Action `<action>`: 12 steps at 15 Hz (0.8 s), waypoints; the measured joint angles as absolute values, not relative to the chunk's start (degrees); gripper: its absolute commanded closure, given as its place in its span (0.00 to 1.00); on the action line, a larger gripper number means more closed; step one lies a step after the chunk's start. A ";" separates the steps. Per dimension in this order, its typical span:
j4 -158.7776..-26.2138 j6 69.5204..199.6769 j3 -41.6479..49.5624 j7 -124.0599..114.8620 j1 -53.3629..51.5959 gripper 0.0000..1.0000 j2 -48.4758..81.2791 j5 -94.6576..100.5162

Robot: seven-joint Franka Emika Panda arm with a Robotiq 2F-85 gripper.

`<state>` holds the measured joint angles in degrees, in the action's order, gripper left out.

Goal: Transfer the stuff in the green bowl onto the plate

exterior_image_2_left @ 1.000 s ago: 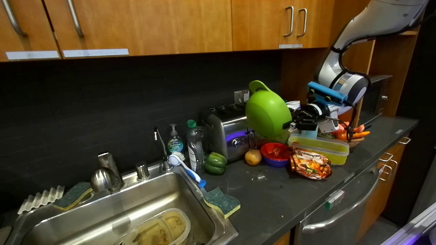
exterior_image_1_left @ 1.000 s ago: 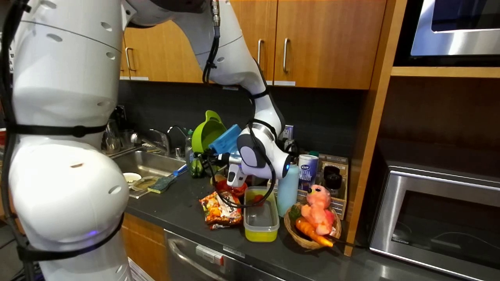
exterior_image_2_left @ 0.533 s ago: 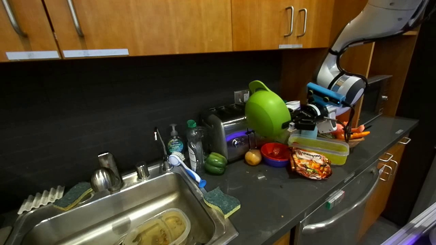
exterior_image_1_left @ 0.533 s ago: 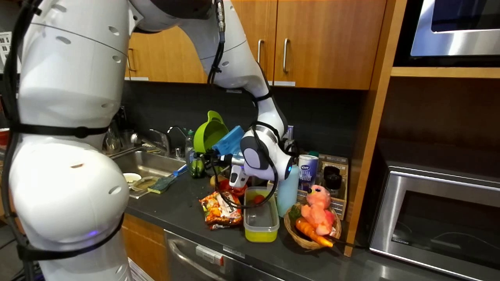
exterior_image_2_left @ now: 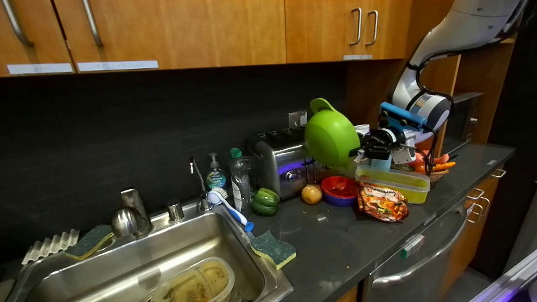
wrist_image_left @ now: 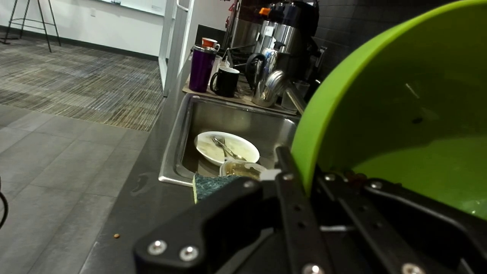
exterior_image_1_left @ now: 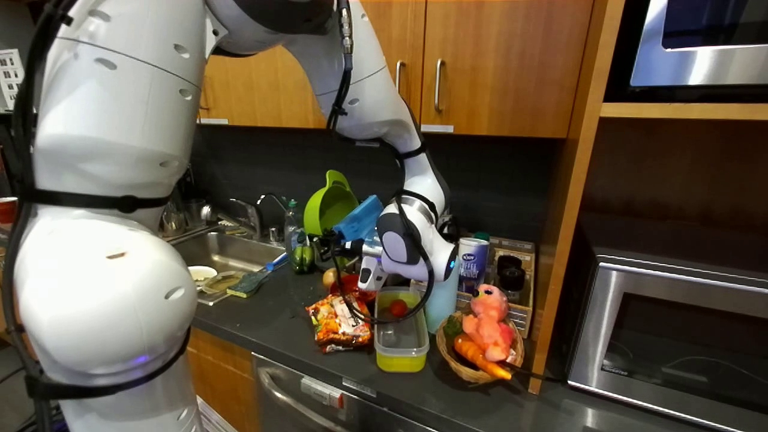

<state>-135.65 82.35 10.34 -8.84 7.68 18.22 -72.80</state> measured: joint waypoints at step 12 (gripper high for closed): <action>-133.35 78.46 10.49 -8.22 8.20 0.98 20.59 -72.80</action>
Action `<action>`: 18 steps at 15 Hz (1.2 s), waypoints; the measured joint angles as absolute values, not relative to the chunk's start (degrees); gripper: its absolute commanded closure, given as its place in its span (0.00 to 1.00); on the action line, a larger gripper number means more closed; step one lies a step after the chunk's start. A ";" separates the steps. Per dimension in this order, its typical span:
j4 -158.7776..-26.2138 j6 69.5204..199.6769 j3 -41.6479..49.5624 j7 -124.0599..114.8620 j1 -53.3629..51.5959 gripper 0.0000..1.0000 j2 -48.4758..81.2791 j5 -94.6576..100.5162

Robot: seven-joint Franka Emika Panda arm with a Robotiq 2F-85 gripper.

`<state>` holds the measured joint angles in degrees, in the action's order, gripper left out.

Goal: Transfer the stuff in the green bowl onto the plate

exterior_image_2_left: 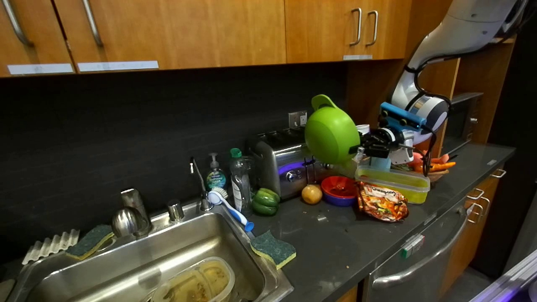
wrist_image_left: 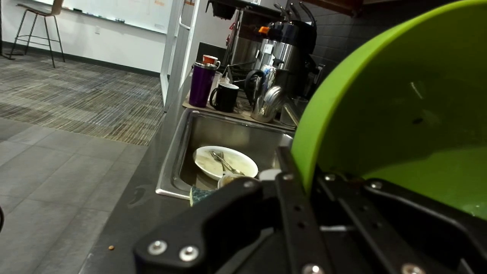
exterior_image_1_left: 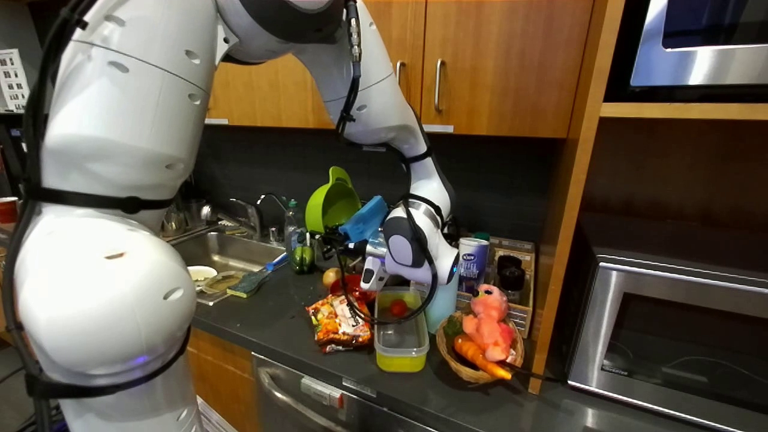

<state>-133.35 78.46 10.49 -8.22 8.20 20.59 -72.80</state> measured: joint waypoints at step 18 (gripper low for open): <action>-136.48 93.95 10.45 -9.93 5.13 0.98 19.07 -72.18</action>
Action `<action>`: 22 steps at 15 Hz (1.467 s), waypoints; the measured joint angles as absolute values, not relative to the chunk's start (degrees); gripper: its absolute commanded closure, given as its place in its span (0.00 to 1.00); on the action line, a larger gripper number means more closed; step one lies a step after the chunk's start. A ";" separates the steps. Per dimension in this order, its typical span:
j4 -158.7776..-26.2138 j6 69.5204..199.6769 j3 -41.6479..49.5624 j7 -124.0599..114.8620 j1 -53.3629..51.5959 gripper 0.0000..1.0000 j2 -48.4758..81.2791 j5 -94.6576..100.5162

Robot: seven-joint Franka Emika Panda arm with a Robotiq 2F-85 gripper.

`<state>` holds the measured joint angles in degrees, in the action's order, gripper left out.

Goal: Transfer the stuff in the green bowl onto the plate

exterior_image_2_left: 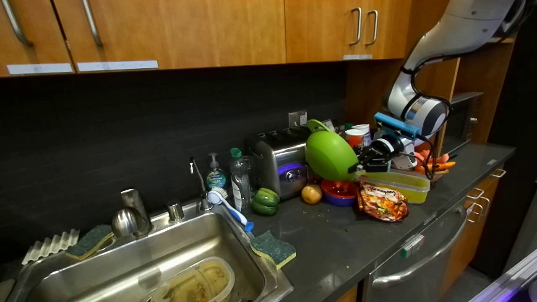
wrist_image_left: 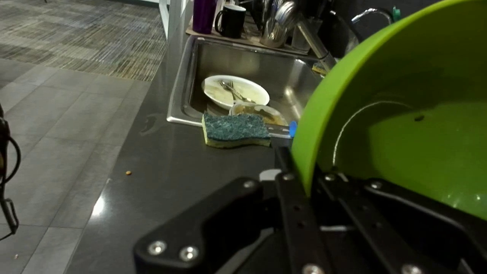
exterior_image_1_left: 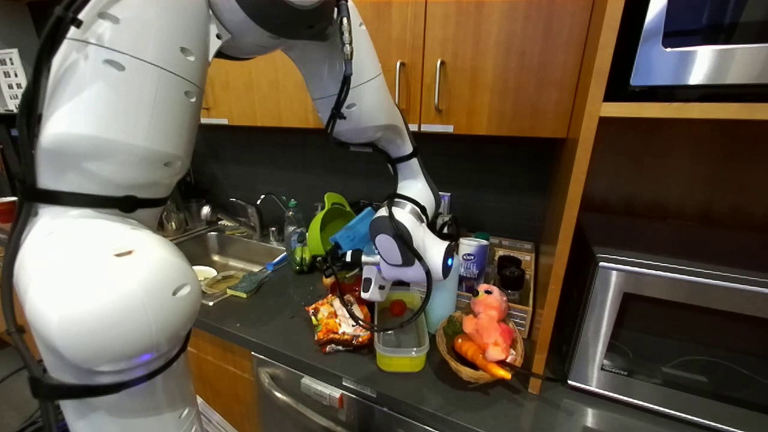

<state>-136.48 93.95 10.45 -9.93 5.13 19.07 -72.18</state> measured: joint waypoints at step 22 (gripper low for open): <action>-150.27 136.27 -6.32 -38.90 -7.79 0.98 1.69 -59.90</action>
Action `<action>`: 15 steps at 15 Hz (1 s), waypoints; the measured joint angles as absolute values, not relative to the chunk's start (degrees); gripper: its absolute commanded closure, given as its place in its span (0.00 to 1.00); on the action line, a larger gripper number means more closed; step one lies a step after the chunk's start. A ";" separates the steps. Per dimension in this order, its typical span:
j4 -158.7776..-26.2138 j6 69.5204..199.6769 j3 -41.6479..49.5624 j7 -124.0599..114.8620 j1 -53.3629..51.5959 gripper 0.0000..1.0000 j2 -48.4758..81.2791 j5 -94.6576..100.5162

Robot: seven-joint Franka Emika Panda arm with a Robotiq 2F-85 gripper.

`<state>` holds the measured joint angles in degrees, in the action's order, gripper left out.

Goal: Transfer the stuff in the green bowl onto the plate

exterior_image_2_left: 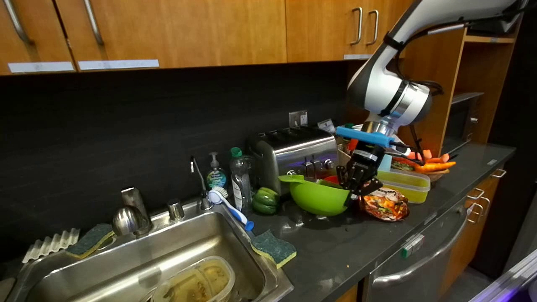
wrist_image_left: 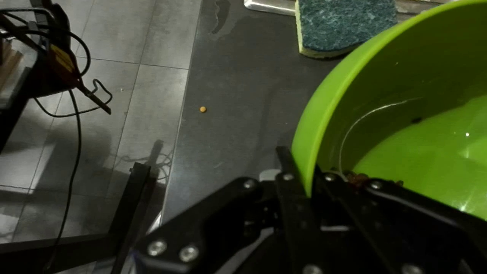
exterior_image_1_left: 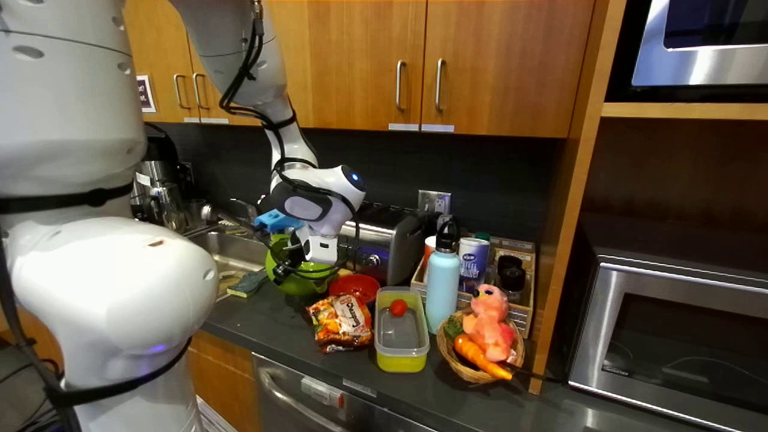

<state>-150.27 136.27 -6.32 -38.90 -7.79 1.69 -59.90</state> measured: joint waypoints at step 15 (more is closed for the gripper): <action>-154.47 147.39 -14.80 -66.33 -14.75 0.98 -1.36 -35.19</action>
